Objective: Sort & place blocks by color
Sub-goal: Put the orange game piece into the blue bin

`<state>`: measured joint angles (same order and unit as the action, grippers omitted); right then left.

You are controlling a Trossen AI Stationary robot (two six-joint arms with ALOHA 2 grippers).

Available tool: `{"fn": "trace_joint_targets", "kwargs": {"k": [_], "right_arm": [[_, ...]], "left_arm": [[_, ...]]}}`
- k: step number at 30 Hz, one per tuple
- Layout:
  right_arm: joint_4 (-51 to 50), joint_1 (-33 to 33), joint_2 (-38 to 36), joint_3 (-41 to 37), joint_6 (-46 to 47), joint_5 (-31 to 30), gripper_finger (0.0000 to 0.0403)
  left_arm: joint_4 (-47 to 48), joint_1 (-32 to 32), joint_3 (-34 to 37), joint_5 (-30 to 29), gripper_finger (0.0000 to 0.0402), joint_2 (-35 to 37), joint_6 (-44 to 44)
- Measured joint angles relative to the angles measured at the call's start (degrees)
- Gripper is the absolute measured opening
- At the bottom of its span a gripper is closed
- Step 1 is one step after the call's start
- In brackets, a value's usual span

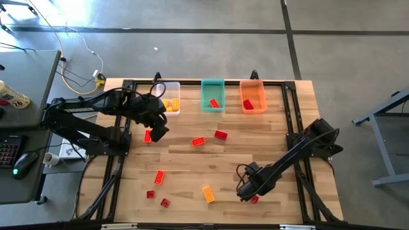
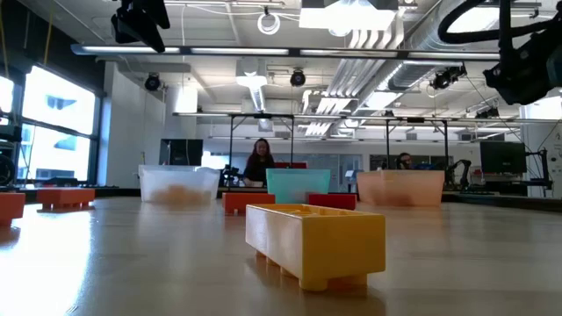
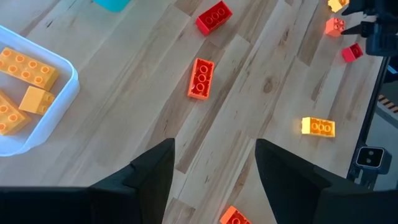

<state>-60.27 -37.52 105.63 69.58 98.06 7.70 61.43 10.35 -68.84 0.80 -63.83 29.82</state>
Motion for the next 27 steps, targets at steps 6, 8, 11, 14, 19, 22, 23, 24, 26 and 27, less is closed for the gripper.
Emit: {"fn": "trace_joint_targets", "kwargs": {"k": [6, 8, 11, 14, 19, 22, 23, 24, 26, 27], "right_arm": [[1.0, 0.0, 2.0, 0.0, -0.3, 1.4, 0.0185], [1.0, 0.0, 2.7, 0.0, -0.3, 1.5, 0.0185], [1.3, 0.0, 3.9, 0.0, -0.6, 1.8, 0.0185], [1.2, 0.0, 4.6, 0.0, -0.6, 1.8, 0.0185], [1.1, 0.0, 5.0, 0.0, -0.7, 1.8, 0.0184], [1.0, 0.2, 5.0, 0.0, -0.6, 1.7, 0.017], [1.0, 0.3, 5.0, 0.0, -0.8, 1.8, 0.0161], [1.0, 0.5, 5.0, 0.0, -0.9, 1.9, 0.0151], [1.0, 0.9, 5.0, 0.0, -1.3, 2.4, 0.0129], [1.3, 1.2, 5.0, 0.0, -1.7, 2.5, 0.0118]], "left_arm": [[0.0, 0.0, 0.0, 0.0, 0.0212, 0.0, 0.0], [0.0, 0.0, 0.0, 0.0, 0.0212, 0.0, 0.0], [0.0, 0.0, 0.0, 0.0, 0.0212, 0.0, 0.0], [0.0, 0.0, 0.0, 0.0, 0.0211, 0.0, 0.0], [0.0, 0.0, 0.0, 0.0, 0.0212, 0.0, 0.0], [0.0, 0.0, 0.0, 0.0, 0.0212, 0.0, 0.0], [0.0, 0.0, 0.0, -0.1, 0.0212, 0.0, 0.0], [0.0, 0.0, 0.0, -0.1, 0.0211, 0.0, 0.0], [0.0, 0.0, 0.0, -0.1, 0.0212, 0.0, 0.0], [0.0, 0.0, 0.0, -0.2, 0.0212, 0.0, 0.0]]}}
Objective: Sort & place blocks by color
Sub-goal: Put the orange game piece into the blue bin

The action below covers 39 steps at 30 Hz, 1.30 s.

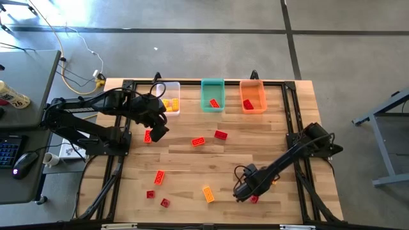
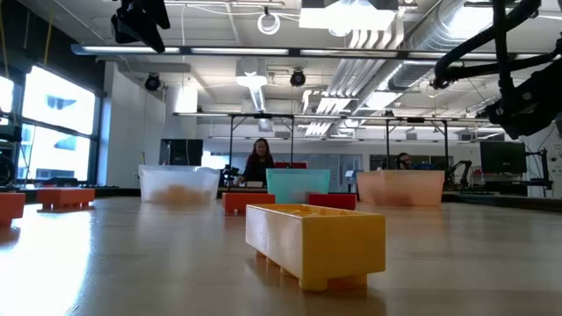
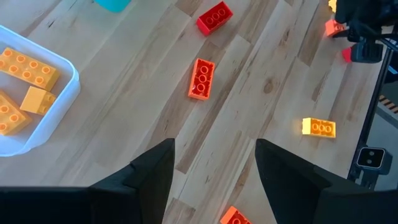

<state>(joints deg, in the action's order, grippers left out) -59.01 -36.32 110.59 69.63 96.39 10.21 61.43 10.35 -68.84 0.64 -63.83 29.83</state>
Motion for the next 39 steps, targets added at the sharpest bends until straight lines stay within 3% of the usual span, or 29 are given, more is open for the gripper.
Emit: {"fn": "trace_joint_targets", "kwargs": {"k": [8, 27, 39], "right_arm": [[2.9, 2.4, -0.9, 0.0, -2.3, 0.0, 0.0107], [16.2, 14.0, -9.7, 0.0, -5.3, -15.2, 0.0107], [28.5, 24.2, -11.3, 0.0, -17.9, -19.4, 0.0107]], "left_arm": [[0.0, 0.0, 0.0, 0.0, 0.0212, 0.0, 0.0], [0.0, 0.0, 0.0, -5.6, 0.0212, 0.0, -10.8], [0.0, 0.0, 0.0, -5.8, 0.0211, 0.0, -15.5]]}}
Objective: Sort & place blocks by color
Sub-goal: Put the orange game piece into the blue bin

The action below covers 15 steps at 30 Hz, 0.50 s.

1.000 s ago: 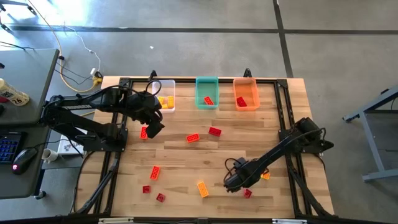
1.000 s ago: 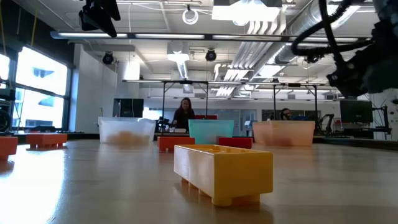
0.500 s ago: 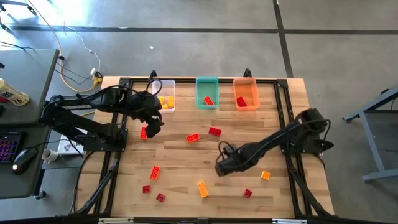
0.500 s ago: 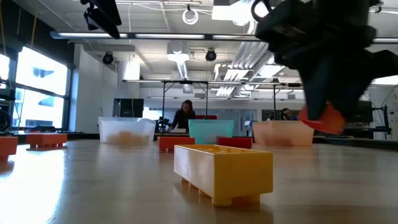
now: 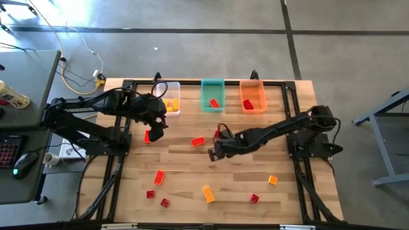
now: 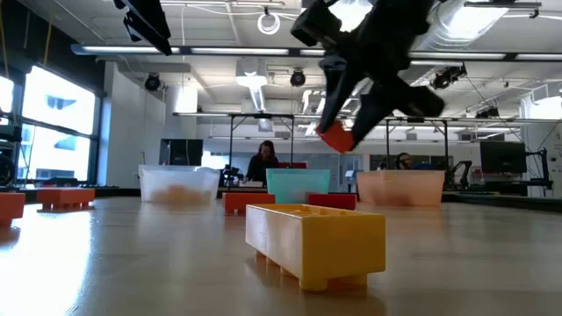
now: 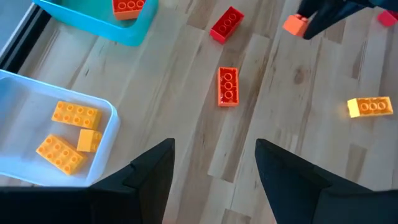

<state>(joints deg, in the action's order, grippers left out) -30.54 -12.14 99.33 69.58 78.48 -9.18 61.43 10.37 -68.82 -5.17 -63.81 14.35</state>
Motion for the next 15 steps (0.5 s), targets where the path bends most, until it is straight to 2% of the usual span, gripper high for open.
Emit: {"fn": "trace_joint_targets", "kwargs": {"k": [6, 15], "right_arm": [[6.3, 6.0, 0.0, 0.0, -9.5, 1.2, 0.0107], [12.7, 16.5, 0.0, 0.0, -25.0, 6.6, 0.0107]], "left_arm": [[0.0, 0.0, 0.0, 0.0, 0.0212, 0.0, 0.0], [0.0, 0.0, 0.0, -0.2, 0.0212, 0.0, 1.2]]}}
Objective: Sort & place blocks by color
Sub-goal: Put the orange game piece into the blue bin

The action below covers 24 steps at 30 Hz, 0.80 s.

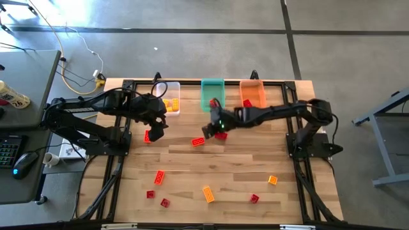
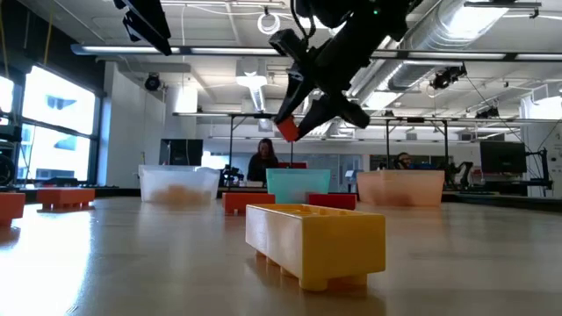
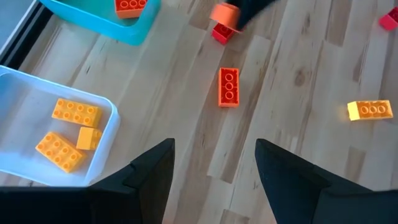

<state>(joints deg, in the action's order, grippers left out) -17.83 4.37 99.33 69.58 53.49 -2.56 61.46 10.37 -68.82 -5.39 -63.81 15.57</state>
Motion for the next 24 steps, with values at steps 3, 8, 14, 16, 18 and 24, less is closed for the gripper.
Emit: {"fn": "trace_joint_targets", "kwargs": {"k": [3, 8, 14, 16, 18, 24], "right_arm": [[1.4, 3.9, 0.0, 0.0, -4.5, 0.8, 0.0107], [4.1, 9.9, 0.0, 0.0, -10.0, 1.4, 0.0107], [4.0, 15.9, 0.0, 0.0, -17.9, 1.2, 0.0107], [2.6, 17.2, 0.0, 0.0, -21.4, 0.5, 0.0107], [0.8, 18.2, 0.0, 0.0, -23.7, 0.2, 0.0107], [-2.7, 19.6, 0.1, 0.0, -27.7, -0.4, 0.0107]], "left_arm": [[0.0, 0.1, 0.0, 0.0, 0.0212, 0.0, 0.2], [0.0, 0.1, 0.0, 0.0, 0.0212, 0.0, 0.7], [0.0, 0.1, 0.0, 0.0, 0.0212, 0.0, 1.3], [0.0, 0.1, 0.0, 0.0, 0.0212, 0.0, 2.3], [0.0, 0.1, 0.0, 0.0, 0.0211, 0.0, 2.4], [0.0, 0.1, 0.0, 0.0, 0.0212, 0.0, 2.5]]}}
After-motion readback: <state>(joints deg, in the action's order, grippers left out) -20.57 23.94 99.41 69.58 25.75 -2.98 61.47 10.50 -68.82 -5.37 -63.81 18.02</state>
